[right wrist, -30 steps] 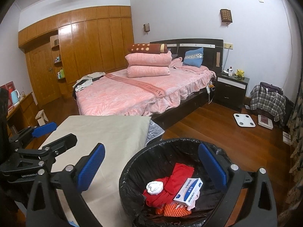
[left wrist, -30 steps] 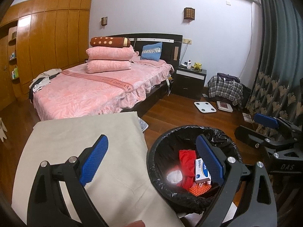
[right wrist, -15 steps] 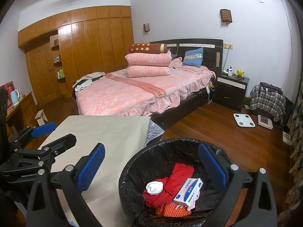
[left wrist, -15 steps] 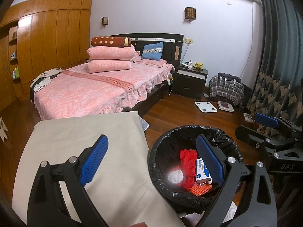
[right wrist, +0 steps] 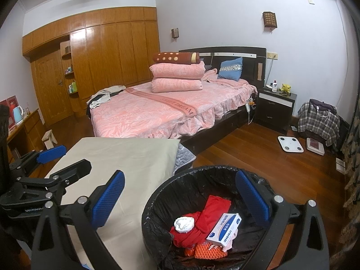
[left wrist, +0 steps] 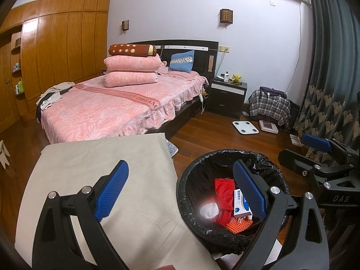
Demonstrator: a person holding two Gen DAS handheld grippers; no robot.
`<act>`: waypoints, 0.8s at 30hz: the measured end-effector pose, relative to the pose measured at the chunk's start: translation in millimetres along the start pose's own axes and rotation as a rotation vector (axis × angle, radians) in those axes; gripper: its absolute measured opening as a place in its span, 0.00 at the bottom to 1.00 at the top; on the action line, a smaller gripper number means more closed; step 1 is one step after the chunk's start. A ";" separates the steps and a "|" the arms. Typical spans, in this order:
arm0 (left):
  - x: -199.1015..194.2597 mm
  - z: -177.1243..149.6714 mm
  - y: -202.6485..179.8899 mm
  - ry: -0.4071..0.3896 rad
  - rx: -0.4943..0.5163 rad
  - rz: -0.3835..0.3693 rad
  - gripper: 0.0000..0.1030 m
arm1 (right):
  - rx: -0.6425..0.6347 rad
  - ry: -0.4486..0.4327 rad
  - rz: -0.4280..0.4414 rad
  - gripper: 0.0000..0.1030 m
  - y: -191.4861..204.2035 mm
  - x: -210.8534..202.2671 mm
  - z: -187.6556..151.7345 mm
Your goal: Collect trash
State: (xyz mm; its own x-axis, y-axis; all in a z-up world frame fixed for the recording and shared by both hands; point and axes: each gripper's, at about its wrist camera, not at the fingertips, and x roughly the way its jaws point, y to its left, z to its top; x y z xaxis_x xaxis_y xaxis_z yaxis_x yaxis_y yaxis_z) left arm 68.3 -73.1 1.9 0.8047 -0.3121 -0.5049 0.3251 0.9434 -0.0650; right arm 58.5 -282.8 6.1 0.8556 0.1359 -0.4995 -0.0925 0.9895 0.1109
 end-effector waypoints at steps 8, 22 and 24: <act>0.3 0.6 1.9 0.001 0.001 0.001 0.89 | -0.001 -0.001 0.000 0.94 0.6 -0.6 -1.1; 0.0 0.6 1.5 0.000 0.001 0.002 0.89 | -0.002 -0.001 0.001 0.94 1.8 1.4 1.6; -0.1 0.7 1.3 0.000 0.001 0.002 0.89 | -0.003 0.000 0.001 0.94 2.1 1.5 1.4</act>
State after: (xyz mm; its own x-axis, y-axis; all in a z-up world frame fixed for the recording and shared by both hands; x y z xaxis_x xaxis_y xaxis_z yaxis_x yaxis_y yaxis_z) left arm 69.0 -72.0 2.4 0.8053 -0.3100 -0.5054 0.3238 0.9440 -0.0631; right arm 60.3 -280.7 6.8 0.8554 0.1374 -0.4994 -0.0951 0.9894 0.1093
